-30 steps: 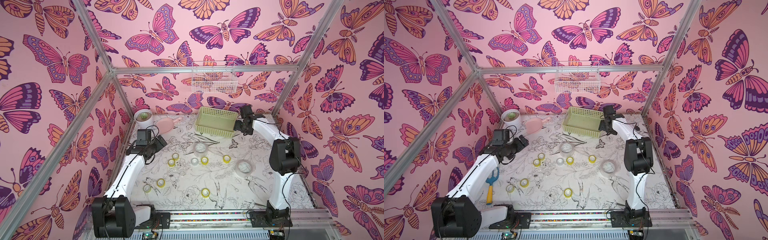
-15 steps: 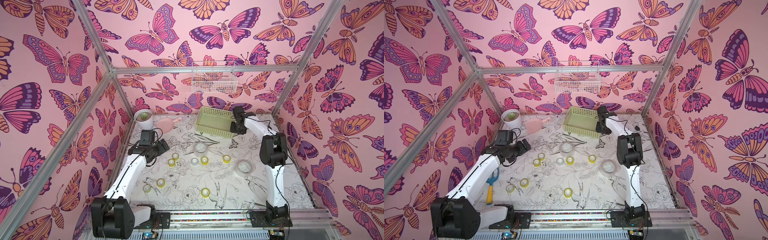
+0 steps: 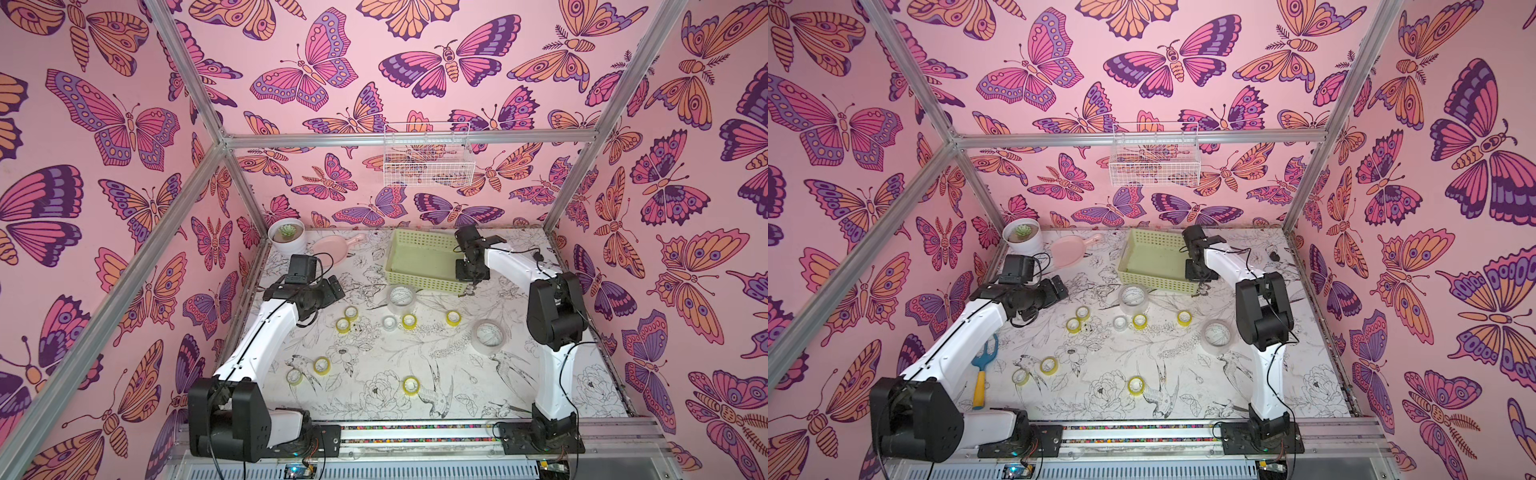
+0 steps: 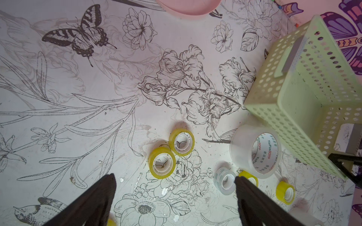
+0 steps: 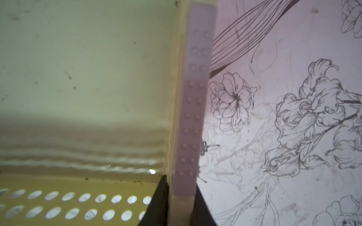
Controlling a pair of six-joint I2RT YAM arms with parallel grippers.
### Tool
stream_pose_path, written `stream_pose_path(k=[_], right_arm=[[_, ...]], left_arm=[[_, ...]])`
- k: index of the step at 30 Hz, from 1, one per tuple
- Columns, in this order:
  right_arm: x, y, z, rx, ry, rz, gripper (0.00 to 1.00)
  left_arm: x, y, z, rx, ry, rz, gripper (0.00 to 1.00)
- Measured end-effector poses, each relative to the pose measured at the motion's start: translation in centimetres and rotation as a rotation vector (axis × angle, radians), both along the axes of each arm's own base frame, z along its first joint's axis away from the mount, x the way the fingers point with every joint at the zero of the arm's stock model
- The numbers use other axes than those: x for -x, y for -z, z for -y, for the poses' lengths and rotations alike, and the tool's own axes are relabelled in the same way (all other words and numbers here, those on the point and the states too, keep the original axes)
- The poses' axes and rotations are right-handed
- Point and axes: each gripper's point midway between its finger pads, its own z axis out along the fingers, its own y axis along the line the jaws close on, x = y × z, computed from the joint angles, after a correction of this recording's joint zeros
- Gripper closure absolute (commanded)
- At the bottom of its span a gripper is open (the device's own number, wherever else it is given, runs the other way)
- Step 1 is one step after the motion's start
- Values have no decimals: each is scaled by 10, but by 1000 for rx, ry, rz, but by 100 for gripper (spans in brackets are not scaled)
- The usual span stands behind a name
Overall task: Put the transparent tape into the storage box
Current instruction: Move the storage box to the center of the board.
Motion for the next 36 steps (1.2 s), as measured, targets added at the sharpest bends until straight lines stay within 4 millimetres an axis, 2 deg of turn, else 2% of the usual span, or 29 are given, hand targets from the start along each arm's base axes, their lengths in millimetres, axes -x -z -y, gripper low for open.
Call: stream_pose_path(k=[8, 12, 17, 23, 28, 31, 33, 36], right_arm=[[50, -10, -18, -5, -84, -9, 85], [77, -5, -23, 0, -112, -32, 84], [106, 5, -19, -23, -64, -72, 84], [110, 7, -20, -55, -10, -72, 82], [104, 10, -24, -48, -3, -76, 75], [99, 14, -27, -45, 3, -79, 58], [100, 15, -27, -42, -1, -82, 55], [99, 11, -27, -46, -5, -72, 37]], left_arm=[[0, -1, 4, 0, 13, 3, 0], [0, -1, 6, 0, 19, 3, 0], [1, -1, 10, 0, 29, 3, 0], [2, -1, 15, 0, 45, 3, 0], [2, -1, 20, -5, 57, 4, 0], [3, -2, 21, -13, 61, 7, 0], [3, -3, 22, -15, 65, 12, 0], [4, -6, 24, -14, 70, 20, 0]])
